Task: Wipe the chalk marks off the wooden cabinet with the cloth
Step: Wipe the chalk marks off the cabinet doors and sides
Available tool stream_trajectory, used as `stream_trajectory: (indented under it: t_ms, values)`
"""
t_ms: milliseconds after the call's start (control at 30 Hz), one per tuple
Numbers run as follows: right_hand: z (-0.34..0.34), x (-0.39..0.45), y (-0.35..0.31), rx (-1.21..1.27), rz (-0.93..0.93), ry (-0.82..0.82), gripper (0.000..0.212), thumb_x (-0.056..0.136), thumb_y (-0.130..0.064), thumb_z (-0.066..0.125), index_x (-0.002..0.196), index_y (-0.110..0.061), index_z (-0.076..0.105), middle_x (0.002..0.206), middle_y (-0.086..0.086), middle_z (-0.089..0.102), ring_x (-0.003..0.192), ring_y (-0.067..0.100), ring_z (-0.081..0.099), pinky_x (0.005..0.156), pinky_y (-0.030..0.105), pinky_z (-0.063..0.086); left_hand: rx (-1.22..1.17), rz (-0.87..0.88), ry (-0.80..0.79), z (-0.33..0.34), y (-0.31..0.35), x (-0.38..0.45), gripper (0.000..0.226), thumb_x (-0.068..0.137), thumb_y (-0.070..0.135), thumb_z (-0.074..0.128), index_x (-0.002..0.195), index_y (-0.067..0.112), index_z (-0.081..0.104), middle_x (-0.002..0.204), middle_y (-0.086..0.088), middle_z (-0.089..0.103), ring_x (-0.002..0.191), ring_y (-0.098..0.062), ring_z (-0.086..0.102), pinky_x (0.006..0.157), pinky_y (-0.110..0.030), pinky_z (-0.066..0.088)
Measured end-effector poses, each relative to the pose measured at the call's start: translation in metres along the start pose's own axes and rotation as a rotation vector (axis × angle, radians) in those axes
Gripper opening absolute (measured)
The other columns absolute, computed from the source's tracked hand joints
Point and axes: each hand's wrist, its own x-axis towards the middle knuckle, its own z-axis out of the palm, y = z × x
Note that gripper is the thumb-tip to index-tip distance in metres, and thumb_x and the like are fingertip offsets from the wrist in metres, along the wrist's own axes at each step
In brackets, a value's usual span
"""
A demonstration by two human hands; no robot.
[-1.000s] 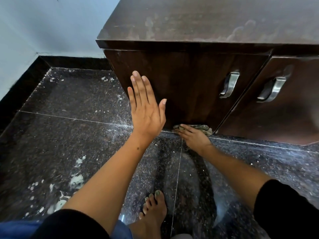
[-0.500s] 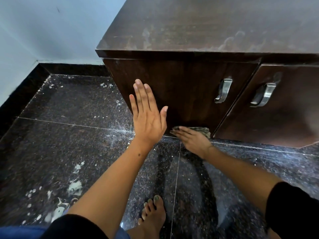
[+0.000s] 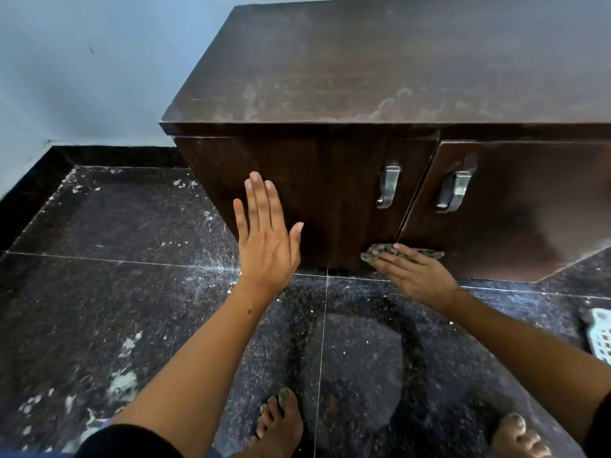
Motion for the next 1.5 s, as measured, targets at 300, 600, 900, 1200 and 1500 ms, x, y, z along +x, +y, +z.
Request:
stream_trajectory:
  t_ms: [300,600,900,1200,1500]
  values:
    - [-0.051,0.040,0.002,-0.018,0.644,0.359,0.041,0.101,-0.003,0.029,0.137,-0.013,0.044,0.139,-0.004,0.050,0.143,0.022,0.021,0.115,0.041,0.017,-0.004,0.046,-0.009,-0.010,0.016,0.003,0.069,0.098,0.040,0.022,0.146,-0.004,0.001,0.153,-0.020,-0.009,0.145,-0.030,-0.006,0.117,-0.048,-0.005]
    - [-0.072,0.046,-0.043,0.552,0.989,0.126,0.074,0.072,0.019,0.046,0.142,-0.001,0.033,0.149,0.013,0.035,0.138,0.034,0.028,0.102,0.049,0.040,-0.028,0.145,-0.029,-0.022,0.027,0.010,0.066,0.098,0.040,0.019,0.146,-0.002,0.004,0.154,-0.017,-0.003,0.145,-0.027,-0.001,0.116,-0.047,-0.003]
    - [-0.155,0.077,-0.056,1.258,1.650,0.692,0.068,0.083,0.018,0.034,0.146,-0.007,0.028,0.152,0.005,0.024,0.142,0.015,0.022,0.117,0.026,0.015,-0.031,0.108,-0.056,-0.027,0.032,0.008,0.066,0.097,0.040,0.018,0.148,-0.001,0.005,0.155,-0.016,-0.003,0.145,-0.027,-0.001,0.116,-0.046,-0.008]
    - [-0.139,0.105,0.003,0.886,1.357,0.699,0.060,0.086,0.021,0.037,0.142,0.007,0.020,0.149,0.021,0.016,0.142,0.025,0.016,0.117,0.028,0.016,-0.041,0.087,-0.053,-0.024,0.036,0.007,0.067,0.097,0.041,0.017,0.148,0.000,0.003,0.156,-0.016,-0.004,0.146,-0.026,-0.002,0.117,-0.048,-0.006]
    - [-0.156,0.132,-0.006,1.214,1.657,0.788,0.070,0.086,0.007,0.035,0.148,-0.001,0.004,0.157,0.006,-0.006,0.144,0.011,0.000,0.113,0.009,0.005,-0.002,0.114,-0.023,-0.021,0.032,0.008,0.067,0.097,0.039,0.021,0.148,-0.003,0.008,0.156,-0.018,0.000,0.146,-0.028,0.003,0.116,-0.050,-0.001]
